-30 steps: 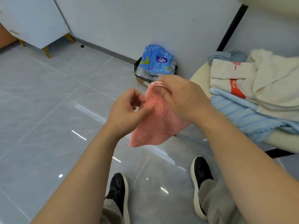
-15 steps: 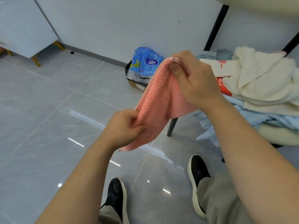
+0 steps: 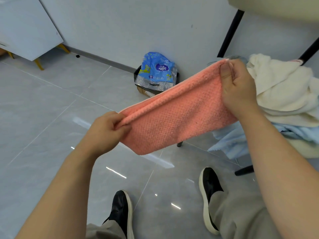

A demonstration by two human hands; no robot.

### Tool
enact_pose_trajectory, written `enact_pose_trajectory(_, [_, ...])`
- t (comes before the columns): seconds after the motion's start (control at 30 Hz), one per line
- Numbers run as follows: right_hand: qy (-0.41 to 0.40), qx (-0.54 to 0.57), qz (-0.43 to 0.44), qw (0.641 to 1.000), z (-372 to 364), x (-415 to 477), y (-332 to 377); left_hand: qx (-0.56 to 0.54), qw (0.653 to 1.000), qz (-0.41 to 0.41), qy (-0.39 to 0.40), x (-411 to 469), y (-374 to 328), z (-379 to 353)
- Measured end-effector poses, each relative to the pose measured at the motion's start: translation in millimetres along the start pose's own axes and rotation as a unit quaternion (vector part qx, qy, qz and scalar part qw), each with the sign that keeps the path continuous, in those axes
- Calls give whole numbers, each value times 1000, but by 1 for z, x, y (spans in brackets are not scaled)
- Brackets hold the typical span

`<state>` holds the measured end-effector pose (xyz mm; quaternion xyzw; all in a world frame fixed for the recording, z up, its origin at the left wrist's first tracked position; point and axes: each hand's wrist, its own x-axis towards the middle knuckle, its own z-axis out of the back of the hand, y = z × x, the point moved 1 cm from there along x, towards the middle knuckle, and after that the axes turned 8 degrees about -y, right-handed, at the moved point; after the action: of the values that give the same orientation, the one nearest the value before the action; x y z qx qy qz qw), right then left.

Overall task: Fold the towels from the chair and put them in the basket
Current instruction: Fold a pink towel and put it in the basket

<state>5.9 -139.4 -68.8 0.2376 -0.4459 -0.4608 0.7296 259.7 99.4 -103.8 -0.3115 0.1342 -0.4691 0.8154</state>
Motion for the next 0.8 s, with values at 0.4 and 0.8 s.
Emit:
enact_pose_trajectory(0.4, [56, -43, -108, 992, -11, -1, -29, -251, 950, 96, -160, 0, -18, 19])
enact_pose_trajectory(0.8, [62, -25, -70, 995, -13, -5, -19, -241, 952, 184, -34, -1, 9, 35])
